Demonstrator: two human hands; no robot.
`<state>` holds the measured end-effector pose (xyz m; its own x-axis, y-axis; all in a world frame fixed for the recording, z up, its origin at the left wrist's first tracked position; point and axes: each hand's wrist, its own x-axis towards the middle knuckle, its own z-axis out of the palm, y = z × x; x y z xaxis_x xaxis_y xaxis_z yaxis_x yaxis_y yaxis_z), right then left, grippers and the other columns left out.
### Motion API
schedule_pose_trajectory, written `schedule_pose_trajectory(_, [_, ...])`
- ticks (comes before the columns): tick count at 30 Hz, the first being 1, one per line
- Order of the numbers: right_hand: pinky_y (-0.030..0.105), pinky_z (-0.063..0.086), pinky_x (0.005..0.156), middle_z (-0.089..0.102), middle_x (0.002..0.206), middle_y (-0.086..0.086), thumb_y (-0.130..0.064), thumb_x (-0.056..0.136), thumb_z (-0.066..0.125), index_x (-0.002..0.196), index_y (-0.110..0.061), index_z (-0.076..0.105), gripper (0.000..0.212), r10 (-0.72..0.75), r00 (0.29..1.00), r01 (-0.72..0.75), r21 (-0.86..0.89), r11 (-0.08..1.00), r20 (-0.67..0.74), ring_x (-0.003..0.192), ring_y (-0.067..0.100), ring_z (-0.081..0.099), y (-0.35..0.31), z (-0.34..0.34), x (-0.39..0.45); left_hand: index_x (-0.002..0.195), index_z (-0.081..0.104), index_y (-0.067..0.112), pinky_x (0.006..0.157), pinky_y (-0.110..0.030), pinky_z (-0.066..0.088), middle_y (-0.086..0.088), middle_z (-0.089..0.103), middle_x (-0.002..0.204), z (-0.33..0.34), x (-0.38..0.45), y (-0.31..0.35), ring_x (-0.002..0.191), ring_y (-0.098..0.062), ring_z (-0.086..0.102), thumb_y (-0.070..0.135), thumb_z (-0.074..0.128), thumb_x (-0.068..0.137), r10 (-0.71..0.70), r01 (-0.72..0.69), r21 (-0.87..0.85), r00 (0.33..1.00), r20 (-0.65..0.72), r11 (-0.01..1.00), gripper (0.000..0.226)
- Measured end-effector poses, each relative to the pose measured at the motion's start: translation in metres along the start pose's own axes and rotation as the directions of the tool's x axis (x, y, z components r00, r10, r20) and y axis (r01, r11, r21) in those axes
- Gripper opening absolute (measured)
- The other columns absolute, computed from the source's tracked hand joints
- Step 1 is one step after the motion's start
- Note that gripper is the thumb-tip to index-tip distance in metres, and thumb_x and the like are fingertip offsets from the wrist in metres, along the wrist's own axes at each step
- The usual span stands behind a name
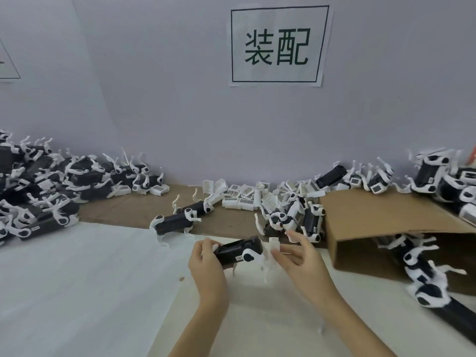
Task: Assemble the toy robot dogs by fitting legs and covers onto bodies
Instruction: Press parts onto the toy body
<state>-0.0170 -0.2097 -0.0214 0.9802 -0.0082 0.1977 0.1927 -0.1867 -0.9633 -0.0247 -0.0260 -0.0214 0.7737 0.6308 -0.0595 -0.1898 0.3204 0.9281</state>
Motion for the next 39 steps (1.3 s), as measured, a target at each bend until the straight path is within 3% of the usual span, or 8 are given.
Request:
schedule_pose_trajectory(5, [0.036, 0.058, 0.087, 0.079, 0.091, 0.003, -0.039, 0.079, 0.086, 0.095, -0.016, 0.08, 0.029, 0.206, 0.978, -0.188, 0.276, 0.943, -0.038, 0.09, 0.02, 0.076, 0.007, -0.025, -0.03, 0.078, 0.055, 0.001, 0.052, -0.02, 0.041, 0.0, 0.057, 0.068, 0.009, -0.029, -0.005, 0.058, -0.01, 0.052, 0.009, 0.05, 0.104, 0.084, -0.105, 0.094, 0.974, 0.209, 0.99, 0.027])
schedule_pose_trajectory(10, [0.029, 0.06, 0.066, 0.079, 0.096, 0.012, -0.018, 0.092, 0.076, 0.109, -0.006, 0.068, 0.022, 0.277, 0.956, -0.179, 0.562, 0.807, -0.094, 0.084, 0.023, 0.077, -0.001, -0.031, -0.029, 0.08, 0.057, -0.001, 0.058, -0.039, 0.045, -0.023, 0.066, 0.082, 0.012, -0.047, -0.009, 0.066, -0.026, 0.058, 0.012, 0.051, 0.106, 0.131, -0.198, 0.152, 0.922, 0.365, 0.968, 0.029])
schedule_pose_trajectory(15, [0.031, 0.05, 0.072, 0.065, 0.084, 0.001, -0.035, 0.095, 0.073, 0.109, -0.016, 0.059, 0.028, 0.13, 0.972, -0.1, 0.154, 0.983, -0.197, 0.07, 0.011, 0.059, -0.002, -0.031, -0.03, 0.08, 0.059, 0.01, 0.062, -0.023, 0.043, -0.01, 0.067, 0.072, 0.012, -0.057, -0.017, 0.066, -0.015, 0.057, 0.032, 0.049, 0.111, 0.249, -0.397, 0.23, 0.839, 0.484, 0.888, 0.039])
schedule_pose_trajectory(20, [0.016, 0.048, 0.08, 0.066, 0.095, -0.021, -0.044, 0.101, 0.063, 0.117, -0.035, 0.06, 0.019, -0.02, 0.999, 0.024, -0.102, 0.995, 0.04, 0.095, 0.005, 0.064, -0.014, -0.027, -0.042, 0.086, 0.061, 0.023, 0.059, -0.018, 0.04, -0.001, 0.059, 0.072, 0.012, -0.057, -0.02, 0.064, -0.009, 0.05, 0.05, 0.032, 0.105, 0.319, -0.495, 0.255, 0.799, 0.51, 0.831, 0.044])
schedule_pose_trajectory(23, [0.016, 0.047, 0.098, 0.064, 0.122, -0.018, -0.043, 0.098, 0.068, 0.139, -0.036, 0.059, 0.043, -0.2, 0.975, 0.218, -0.29, 0.932, 0.092, 0.117, 0.0, 0.058, -0.016, -0.024, -0.048, 0.089, 0.063, 0.029, 0.06, -0.026, 0.045, -0.002, 0.059, 0.067, 0.011, -0.053, -0.019, 0.063, -0.014, 0.055, 0.057, 0.027, 0.106, 0.298, -0.479, 0.274, 0.809, 0.506, 0.834, 0.049])
schedule_pose_trajectory(28, [0.034, 0.039, 0.114, 0.051, 0.147, -0.015, -0.06, 0.096, 0.06, 0.16, -0.037, 0.032, 0.073, -0.144, 0.943, 0.284, -0.498, 0.82, 0.3, 0.134, 0.009, 0.044, -0.011, -0.021, -0.053, 0.093, 0.061, 0.03, 0.061, -0.022, 0.044, -0.001, 0.061, 0.073, 0.01, -0.056, -0.017, 0.064, -0.011, 0.055, 0.061, 0.023, 0.106, 0.283, -0.499, 0.291, 0.785, 0.55, 0.817, 0.051])
schedule_pose_trajectory(32, [0.028, 0.035, 0.103, 0.051, 0.141, -0.013, -0.056, 0.095, 0.061, 0.16, -0.031, 0.03, 0.076, -0.268, 0.926, 0.375, -0.723, 0.58, 0.266, 0.122, 0.011, 0.041, -0.01, -0.022, -0.051, 0.1, 0.053, 0.032, 0.057, -0.021, 0.04, -0.011, 0.058, 0.074, 0.011, -0.057, -0.009, 0.061, -0.011, 0.05, 0.072, 0.017, 0.101, 0.259, -0.528, 0.299, 0.741, 0.62, 0.795, 0.054])
schedule_pose_trajectory(39, [0.03, 0.043, 0.087, 0.063, 0.127, -0.007, -0.042, 0.097, 0.066, 0.147, -0.025, 0.048, 0.055, -0.334, 0.92, 0.37, -0.737, 0.566, 0.206, 0.103, 0.019, 0.058, -0.009, -0.013, -0.055, 0.109, 0.041, 0.029, 0.065, -0.034, 0.045, -0.019, 0.054, 0.081, 0.012, -0.057, -0.002, 0.064, -0.011, 0.051, 0.084, 0.011, 0.092, 0.17, -0.534, 0.341, 0.694, 0.7, 0.774, 0.065])
